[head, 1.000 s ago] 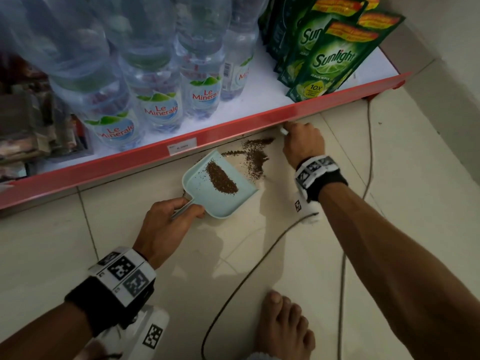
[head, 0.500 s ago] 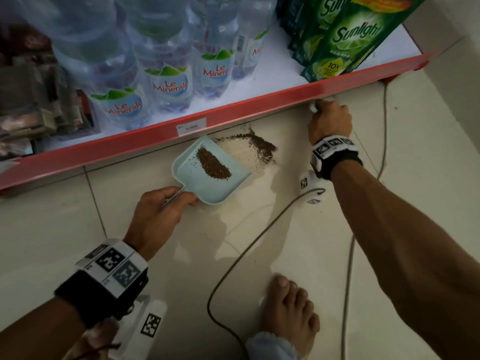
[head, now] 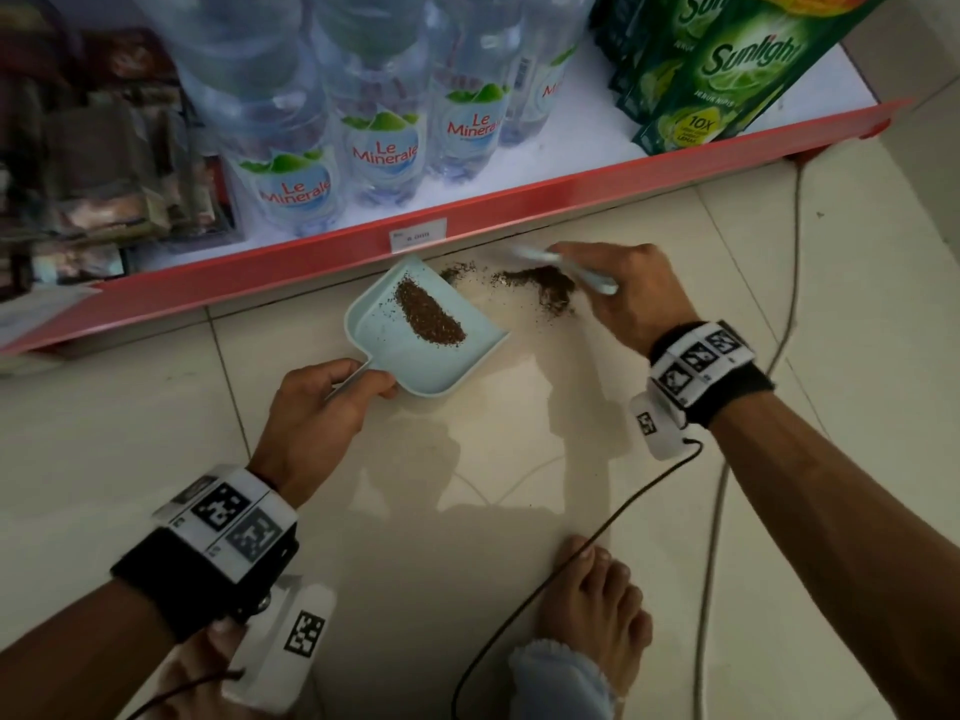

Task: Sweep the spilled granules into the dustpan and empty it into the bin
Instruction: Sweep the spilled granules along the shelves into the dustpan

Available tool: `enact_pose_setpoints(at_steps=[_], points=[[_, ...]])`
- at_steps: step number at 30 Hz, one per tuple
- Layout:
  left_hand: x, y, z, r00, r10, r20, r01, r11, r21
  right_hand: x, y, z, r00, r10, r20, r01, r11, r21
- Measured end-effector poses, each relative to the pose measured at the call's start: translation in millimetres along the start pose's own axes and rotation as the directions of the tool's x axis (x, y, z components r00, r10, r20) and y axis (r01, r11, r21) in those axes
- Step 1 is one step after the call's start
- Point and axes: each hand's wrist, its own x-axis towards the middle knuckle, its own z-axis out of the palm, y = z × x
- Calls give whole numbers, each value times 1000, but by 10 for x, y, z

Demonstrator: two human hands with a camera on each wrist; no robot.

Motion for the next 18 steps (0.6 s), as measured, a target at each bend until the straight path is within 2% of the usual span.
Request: enact_pose_setpoints(at_steps=[1, 2, 4, 6, 7, 8, 9, 11, 13, 14, 16, 18], points=[[14, -35, -172, 1000, -13, -14, 13, 1000, -2, -24, 76, -59, 997, 64, -53, -66, 997, -42], [7, -33, -19, 999, -34, -31, 34, 999, -21, -8, 183, -83, 986, 119, -113, -132, 986, -106], [6, -64, -41, 998, -58, -25, 57, 998, -29, 100, 329, -114, 933, 317, -171, -350, 910, -222], [-4, -72, 1, 998, -50, -24, 49, 999, -23, 244, 416, -92, 855, 488, -177, -519, 811, -269], [-3, -62, 0, 998, -52, -26, 51, 998, -26, 315, 416, -75, 828, 539, -153, -560, 781, -277], [4, -75, -6, 998, -60, -29, 59, 998, -27, 387, 400, -31, 823, 553, -130, -565, 778, -275], [7, -68, -1, 998, -66, -25, 65, 998, -24, 453, 342, 20, 835, 540, -107, -548, 795, -262], [-1, -55, 13, 997, -66, -30, 65, 998, -25, 534, 179, 157, 896, 442, -49, -441, 871, -218], [-8, -49, 16, 998, -58, -33, 58, 998, -26, 501, -30, 213, 962, 263, 73, -246, 951, -190], [-8, -49, 16, 998, -61, -33, 60, 998, -25, 451, -98, 202, 975, 163, 149, -139, 977, -161], [-37, -61, -26, 997, -62, -45, 61, 998, -17, 323, -209, 121, 965, -17, 261, 39, 996, -78], [-63, -72, -65, 997, -61, -51, 59, 998, -30, 213, -217, 8, 965, -107, 241, 123, 991, -53]])
